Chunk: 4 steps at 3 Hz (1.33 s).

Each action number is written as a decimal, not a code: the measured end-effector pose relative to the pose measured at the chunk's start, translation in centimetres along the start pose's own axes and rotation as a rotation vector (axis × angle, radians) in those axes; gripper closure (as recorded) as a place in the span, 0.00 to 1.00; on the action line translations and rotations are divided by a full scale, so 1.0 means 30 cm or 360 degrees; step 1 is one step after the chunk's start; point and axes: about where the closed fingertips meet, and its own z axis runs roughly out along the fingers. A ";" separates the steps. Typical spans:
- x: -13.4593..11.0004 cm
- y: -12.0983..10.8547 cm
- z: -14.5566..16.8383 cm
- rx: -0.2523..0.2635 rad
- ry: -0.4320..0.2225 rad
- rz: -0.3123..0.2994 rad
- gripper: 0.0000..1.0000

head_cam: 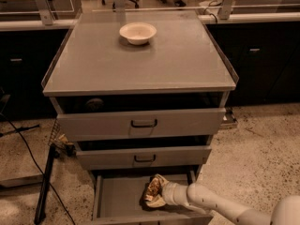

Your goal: Place orange can into bottom drawer

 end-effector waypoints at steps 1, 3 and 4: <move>0.044 -0.058 0.046 0.0002 -0.0032 -0.0038 1.00; 0.153 -0.126 0.137 -0.0072 0.0016 -0.0049 1.00; 0.202 -0.134 0.184 -0.0121 0.0066 -0.0047 1.00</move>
Offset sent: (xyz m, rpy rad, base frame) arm 0.0566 -0.0206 -0.0586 -0.0075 -0.0051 0.0538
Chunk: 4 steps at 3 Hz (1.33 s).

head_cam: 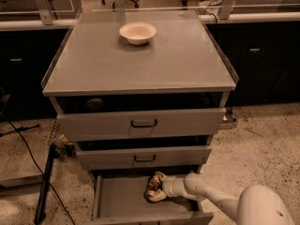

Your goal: Place orange can into bottom drawer

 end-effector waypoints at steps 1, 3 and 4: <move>0.044 0.004 0.049 -0.0049 0.0032 0.0010 1.00; 0.071 0.021 0.086 -0.0052 -0.0032 0.0005 1.00; 0.072 0.023 0.088 -0.0051 -0.0039 0.0003 0.82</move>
Offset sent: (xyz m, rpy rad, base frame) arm 0.0056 0.0021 -0.0354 -0.0092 0.0386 0.0279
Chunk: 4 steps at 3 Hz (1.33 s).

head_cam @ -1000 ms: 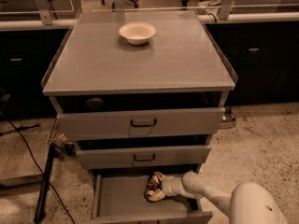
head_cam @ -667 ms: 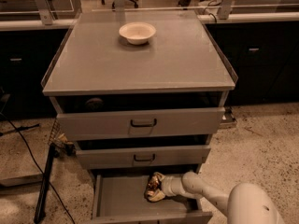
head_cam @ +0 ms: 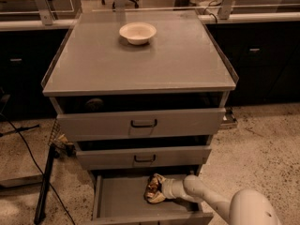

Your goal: Place orange can into bottom drawer

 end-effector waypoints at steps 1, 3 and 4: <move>0.000 0.000 0.000 0.0000 0.0000 0.0000 0.59; 0.000 0.000 0.000 0.0000 0.0000 0.0000 0.12; 0.000 0.000 0.000 0.0000 0.0000 0.0000 0.00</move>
Offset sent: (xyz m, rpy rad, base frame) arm 0.0000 0.0000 0.0000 0.0000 0.0000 0.0000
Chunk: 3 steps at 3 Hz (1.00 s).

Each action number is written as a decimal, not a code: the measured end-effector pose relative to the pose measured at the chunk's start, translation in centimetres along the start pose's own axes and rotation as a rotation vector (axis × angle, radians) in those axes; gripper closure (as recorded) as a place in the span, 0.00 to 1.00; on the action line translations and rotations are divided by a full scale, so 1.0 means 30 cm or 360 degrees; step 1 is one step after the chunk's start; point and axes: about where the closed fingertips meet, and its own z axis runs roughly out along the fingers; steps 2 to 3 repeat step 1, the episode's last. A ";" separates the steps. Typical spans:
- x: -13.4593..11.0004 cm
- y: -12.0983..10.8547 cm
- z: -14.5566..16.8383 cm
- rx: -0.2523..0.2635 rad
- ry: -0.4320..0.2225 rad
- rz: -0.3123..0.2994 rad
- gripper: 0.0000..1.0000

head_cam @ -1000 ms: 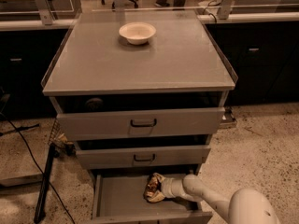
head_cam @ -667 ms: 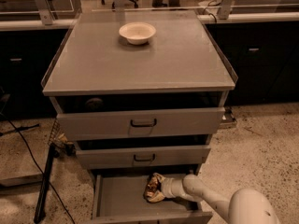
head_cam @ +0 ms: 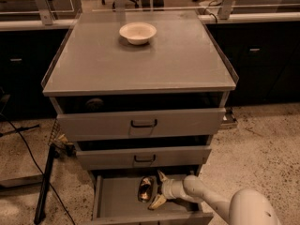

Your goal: Place orange can into bottom drawer

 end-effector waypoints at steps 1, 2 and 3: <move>0.000 0.000 0.000 0.0000 0.0000 0.0000 0.00; 0.000 0.000 0.000 0.0000 0.0000 0.0000 0.00; 0.000 0.000 0.000 0.0000 0.0000 0.0000 0.00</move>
Offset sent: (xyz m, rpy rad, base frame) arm 0.0000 0.0000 0.0000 0.0000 0.0000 0.0000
